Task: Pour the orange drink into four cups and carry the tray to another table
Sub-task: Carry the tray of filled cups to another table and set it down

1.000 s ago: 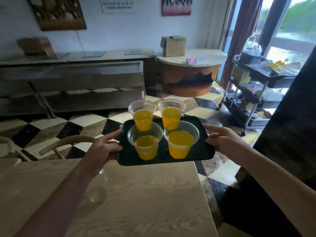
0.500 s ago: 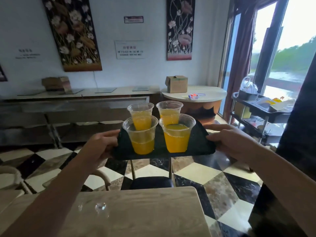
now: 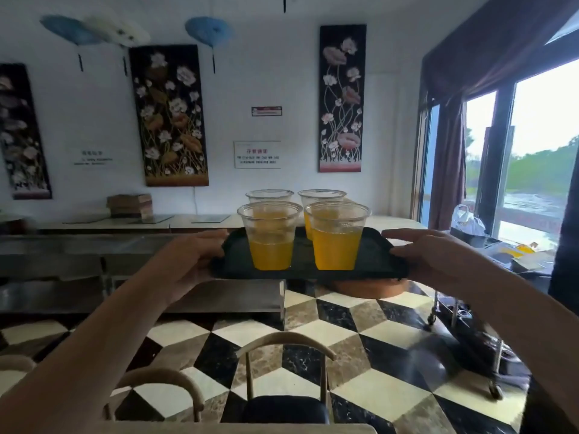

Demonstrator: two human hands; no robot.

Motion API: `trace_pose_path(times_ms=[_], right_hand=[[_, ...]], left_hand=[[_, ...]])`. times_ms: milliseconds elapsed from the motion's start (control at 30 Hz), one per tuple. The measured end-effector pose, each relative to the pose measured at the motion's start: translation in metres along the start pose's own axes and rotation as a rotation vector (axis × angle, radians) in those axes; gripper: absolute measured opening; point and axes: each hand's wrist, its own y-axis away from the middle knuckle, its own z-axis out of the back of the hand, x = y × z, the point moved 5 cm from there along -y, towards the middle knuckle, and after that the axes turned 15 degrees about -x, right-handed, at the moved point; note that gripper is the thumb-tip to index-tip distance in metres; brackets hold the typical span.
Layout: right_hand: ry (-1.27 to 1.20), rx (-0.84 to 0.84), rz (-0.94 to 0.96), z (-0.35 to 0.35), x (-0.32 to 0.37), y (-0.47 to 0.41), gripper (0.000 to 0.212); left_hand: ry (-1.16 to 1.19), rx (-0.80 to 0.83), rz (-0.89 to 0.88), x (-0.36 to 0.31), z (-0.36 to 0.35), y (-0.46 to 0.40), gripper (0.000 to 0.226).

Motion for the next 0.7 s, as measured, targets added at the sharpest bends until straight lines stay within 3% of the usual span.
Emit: trace_pose_path(times_ms=[700], right_hand=[[0.021, -0.043, 0.025, -0.02, 0.03, -0.028, 0.032]], left_hand=[[0.074, -0.07, 0.045, -0.035, 0.015, -0.013, 0.03]])
